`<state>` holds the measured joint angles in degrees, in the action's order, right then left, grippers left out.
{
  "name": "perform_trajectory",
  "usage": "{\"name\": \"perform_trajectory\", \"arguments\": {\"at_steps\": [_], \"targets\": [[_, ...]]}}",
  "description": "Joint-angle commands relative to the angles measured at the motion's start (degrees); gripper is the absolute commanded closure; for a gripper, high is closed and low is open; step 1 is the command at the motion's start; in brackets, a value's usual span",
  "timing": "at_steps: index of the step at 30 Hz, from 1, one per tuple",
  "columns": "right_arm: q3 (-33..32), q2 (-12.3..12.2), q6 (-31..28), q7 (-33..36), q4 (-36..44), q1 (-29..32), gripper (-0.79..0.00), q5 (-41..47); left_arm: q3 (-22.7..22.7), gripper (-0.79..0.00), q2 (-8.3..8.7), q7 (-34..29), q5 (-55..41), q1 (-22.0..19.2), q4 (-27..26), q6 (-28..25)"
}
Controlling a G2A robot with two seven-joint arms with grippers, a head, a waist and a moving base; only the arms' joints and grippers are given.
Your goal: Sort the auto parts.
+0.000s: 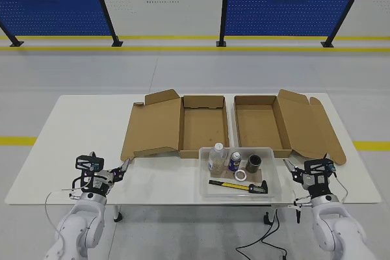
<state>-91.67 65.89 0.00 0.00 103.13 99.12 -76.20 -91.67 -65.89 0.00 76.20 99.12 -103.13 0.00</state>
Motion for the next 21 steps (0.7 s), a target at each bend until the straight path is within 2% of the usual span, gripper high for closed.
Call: {"name": "perform_trajectory", "arguments": {"at_steps": [1,21], "targets": [[0.0,0.0,0.0,0.0,0.0,0.0,-0.785,0.0,0.0,-0.785,0.00,0.0,0.0,0.0,0.0,0.0],[0.0,0.0,0.0,0.0,0.0,0.0,-0.785,0.0,0.8,-0.785,-0.09,-0.7,-0.8,-0.4,-0.5,-1.0]]}}
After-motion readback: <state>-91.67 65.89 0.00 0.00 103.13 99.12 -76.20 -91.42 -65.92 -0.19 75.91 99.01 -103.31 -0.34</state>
